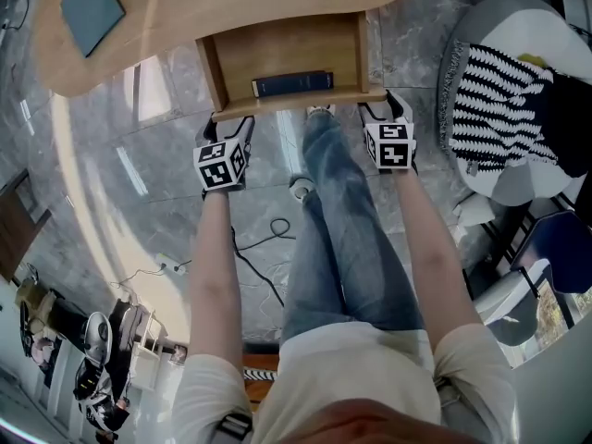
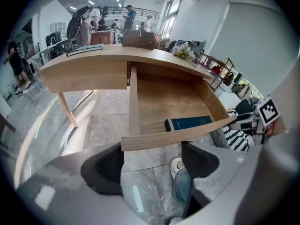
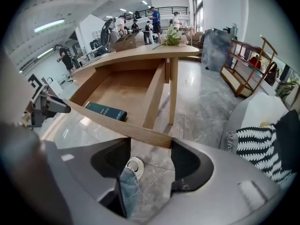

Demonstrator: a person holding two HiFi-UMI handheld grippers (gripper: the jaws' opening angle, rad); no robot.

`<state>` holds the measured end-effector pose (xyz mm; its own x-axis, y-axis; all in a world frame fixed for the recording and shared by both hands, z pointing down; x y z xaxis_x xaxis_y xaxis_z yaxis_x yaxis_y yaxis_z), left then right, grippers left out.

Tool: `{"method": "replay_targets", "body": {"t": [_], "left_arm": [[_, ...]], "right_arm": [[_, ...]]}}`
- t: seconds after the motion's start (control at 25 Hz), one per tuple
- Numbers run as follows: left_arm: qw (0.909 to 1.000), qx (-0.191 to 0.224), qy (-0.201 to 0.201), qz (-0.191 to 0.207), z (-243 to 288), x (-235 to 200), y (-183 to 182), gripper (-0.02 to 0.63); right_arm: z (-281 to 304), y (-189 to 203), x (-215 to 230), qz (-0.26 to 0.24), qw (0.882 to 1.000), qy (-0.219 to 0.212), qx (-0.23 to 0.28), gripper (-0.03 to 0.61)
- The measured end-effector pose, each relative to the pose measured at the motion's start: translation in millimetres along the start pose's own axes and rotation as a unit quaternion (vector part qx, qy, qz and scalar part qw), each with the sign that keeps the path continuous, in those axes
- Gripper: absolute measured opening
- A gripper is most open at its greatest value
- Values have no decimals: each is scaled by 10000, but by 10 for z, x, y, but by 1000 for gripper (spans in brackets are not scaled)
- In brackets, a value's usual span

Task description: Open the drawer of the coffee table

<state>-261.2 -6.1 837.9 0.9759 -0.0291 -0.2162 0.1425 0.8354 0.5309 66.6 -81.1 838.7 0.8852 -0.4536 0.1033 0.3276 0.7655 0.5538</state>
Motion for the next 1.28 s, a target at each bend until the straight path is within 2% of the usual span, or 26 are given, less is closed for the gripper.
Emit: {"method": "replay_targets", "body": {"t": [0.28,0.68,1.08,1.28], "left_arm": [[9997,-249,-39,-5,-3,-33,268,390],[9985,-537,-100,-28,134,-74,404,390],[9986,-527,-29,-15,124,-73,429,390],[9994,-320,2,-108,1,-49,384,390]], "right_arm": [[7,269,-84,46,9997,15,-230,270],[146,399,-79,19,9984,29,-558,268],[145,429,-80,-85,9977,13,-668,270],[44,388,-90,-80,9985,60,-543,253]]}}
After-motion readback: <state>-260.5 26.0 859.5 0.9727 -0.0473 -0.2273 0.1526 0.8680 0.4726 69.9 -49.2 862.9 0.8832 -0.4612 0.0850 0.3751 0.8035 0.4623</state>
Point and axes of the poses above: the fingertips, and each gripper's own axes: z forward along the fingers, x to its right, y out of its underside, the point moved 1 cm from there along -z, backward along the fingers, and after that the axes turned 7 degrees about x, right-handed, at the moved point
